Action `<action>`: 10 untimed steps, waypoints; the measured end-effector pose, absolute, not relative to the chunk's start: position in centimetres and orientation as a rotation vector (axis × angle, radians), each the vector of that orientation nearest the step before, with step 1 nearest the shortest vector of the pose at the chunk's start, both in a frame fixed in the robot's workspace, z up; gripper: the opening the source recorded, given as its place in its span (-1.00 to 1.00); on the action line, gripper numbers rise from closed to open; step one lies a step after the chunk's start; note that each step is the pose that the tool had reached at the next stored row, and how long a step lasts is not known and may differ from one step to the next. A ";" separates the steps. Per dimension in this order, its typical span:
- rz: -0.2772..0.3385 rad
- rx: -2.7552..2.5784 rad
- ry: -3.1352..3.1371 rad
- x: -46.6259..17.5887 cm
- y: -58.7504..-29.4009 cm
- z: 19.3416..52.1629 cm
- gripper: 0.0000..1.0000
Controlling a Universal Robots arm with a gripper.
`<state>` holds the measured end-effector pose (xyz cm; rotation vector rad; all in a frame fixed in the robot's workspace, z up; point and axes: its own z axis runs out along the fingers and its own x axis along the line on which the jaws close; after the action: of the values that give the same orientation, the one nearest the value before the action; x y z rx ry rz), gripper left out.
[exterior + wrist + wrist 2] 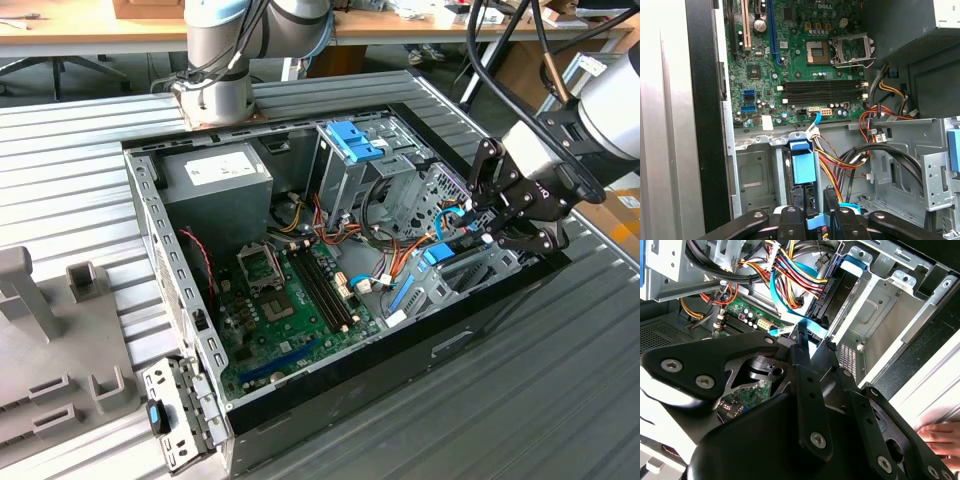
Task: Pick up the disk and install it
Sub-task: 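Insert the second disk wire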
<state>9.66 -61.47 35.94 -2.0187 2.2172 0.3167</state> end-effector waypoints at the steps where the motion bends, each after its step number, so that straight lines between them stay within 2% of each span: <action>1: 0.317 -2.019 2.217 9.7 -61.5 35.9 -0.40; 9: 0.317 -2.019 2.217 9.7 -61.5 35.9 -0.42; 10: 0.317 -2.019 2.217 9.7 -61.5 35.9 -0.69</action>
<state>9.66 -61.47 35.90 -2.0188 2.2172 0.3167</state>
